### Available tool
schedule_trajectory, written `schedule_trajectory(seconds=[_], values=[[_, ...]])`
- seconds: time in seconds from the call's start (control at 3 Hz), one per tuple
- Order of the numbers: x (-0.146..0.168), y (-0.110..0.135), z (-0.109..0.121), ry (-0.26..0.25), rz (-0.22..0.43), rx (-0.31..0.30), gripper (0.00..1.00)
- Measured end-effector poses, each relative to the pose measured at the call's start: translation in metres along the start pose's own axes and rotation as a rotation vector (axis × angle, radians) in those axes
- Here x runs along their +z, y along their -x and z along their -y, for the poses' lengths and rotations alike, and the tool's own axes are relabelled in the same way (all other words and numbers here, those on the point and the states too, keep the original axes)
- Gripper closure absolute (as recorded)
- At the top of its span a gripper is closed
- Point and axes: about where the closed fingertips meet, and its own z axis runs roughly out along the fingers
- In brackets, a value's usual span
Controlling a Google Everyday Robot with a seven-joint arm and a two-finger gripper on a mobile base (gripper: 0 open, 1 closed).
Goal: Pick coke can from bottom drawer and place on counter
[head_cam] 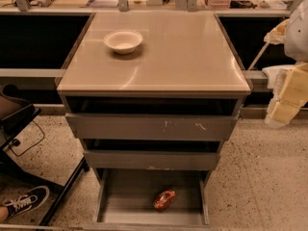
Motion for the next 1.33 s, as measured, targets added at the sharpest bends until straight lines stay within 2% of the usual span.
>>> schedule_trajectory(seconds=[0.33, 0.67, 1.0, 1.33], values=[[0.0, 0.0, 0.0, 0.0, 0.0, 0.0, 0.0], [0.011, 0.001, -0.009, 0.007, 0.028, -0.01, 0.0], [0.033, 0.015, -0.044, 0.012, 0.129, -0.058, 0.0], [0.09, 0.037, -0.088, 0.068, 0.286, -0.057, 0.0]])
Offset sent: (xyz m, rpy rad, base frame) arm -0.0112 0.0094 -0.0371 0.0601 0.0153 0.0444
